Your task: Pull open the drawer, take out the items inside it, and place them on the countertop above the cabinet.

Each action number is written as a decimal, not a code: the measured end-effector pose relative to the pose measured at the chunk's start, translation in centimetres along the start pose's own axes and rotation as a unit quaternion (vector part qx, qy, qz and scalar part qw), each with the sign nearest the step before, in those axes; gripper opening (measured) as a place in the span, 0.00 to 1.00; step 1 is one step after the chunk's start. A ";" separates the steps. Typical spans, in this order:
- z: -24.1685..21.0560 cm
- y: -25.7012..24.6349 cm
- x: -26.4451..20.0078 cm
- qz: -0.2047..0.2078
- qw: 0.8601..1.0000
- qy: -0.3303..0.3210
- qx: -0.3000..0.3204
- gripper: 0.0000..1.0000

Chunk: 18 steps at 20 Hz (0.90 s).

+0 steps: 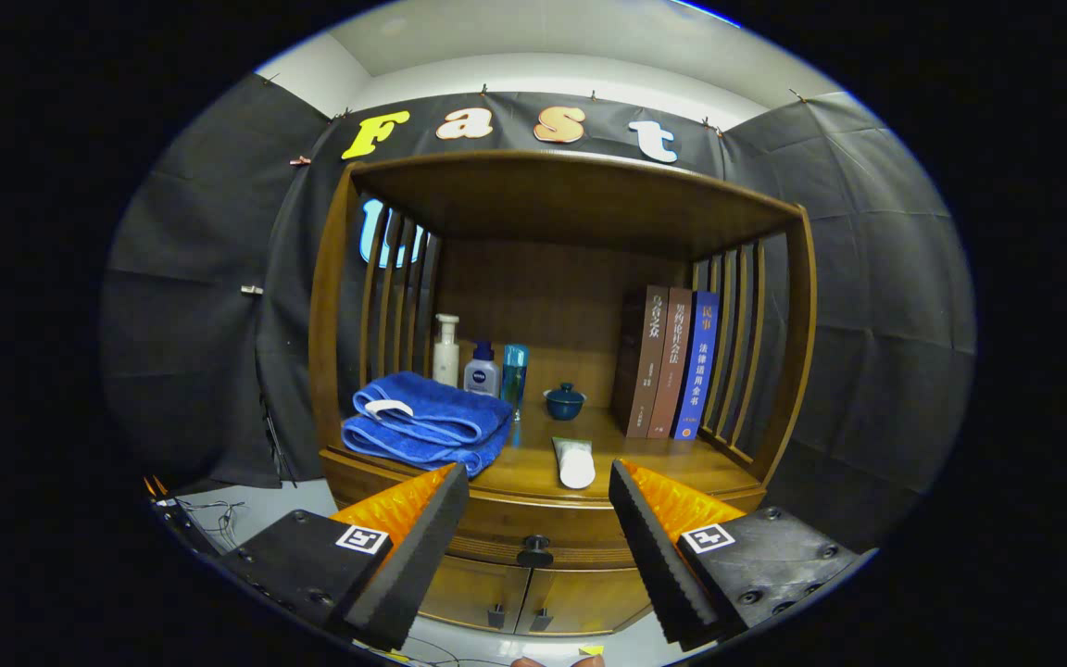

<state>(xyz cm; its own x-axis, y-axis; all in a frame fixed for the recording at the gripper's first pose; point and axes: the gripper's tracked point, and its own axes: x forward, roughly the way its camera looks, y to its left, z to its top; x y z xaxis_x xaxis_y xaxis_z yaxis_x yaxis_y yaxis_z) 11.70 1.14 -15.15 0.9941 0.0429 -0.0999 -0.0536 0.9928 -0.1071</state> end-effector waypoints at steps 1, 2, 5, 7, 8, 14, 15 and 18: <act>1.1 0.1 -0.8 0.000 1.000 -0.003 0.000 0.99; 2.0 0.1 -1.6 -0.001 1.000 -0.005 0.001 0.99; 4.6 0.8 -3.9 0.006 1.000 -0.009 0.018 0.99; 6.4 0.8 -5.3 0.009 1.000 -0.012 0.026 0.99; 7.1 0.7 -6.0 0.007 1.000 -0.012 0.026 0.99; 11.3 2.2 -8.9 0.025 0.999 -0.013 0.039 0.99; 11.9 2.4 -9.4 0.027 0.999 -0.016 0.038 0.99; 12.8 3.9 -10.8 0.050 0.997 -0.026 0.051 0.99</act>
<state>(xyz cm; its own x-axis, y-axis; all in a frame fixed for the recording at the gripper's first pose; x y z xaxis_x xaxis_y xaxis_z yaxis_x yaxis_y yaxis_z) 1.97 5.95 -1.85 0.9879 0.1457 -0.0532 -0.1457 0.9893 0.0028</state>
